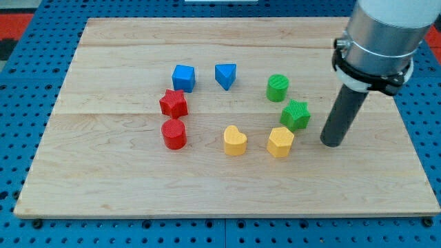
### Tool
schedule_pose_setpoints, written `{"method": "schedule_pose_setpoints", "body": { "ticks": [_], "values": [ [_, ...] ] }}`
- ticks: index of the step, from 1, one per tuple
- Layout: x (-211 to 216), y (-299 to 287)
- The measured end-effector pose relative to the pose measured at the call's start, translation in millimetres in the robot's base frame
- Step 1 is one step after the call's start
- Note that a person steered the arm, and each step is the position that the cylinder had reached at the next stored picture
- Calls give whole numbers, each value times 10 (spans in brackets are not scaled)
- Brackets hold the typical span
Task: Push the green star to the top of the hexagon
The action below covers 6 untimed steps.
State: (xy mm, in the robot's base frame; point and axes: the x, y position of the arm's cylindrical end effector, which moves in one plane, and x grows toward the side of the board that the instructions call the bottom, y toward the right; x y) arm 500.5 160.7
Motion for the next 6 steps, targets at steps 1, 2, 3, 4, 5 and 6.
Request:
{"method": "schedule_pose_setpoints", "body": {
  "ticks": [1,2,3,4,5,6],
  "values": [
    [-107,-26],
    [-249,-26],
    [-354,-26],
    [-409,-144],
    [-436,-307],
    [-421,-253]
  ]
}}
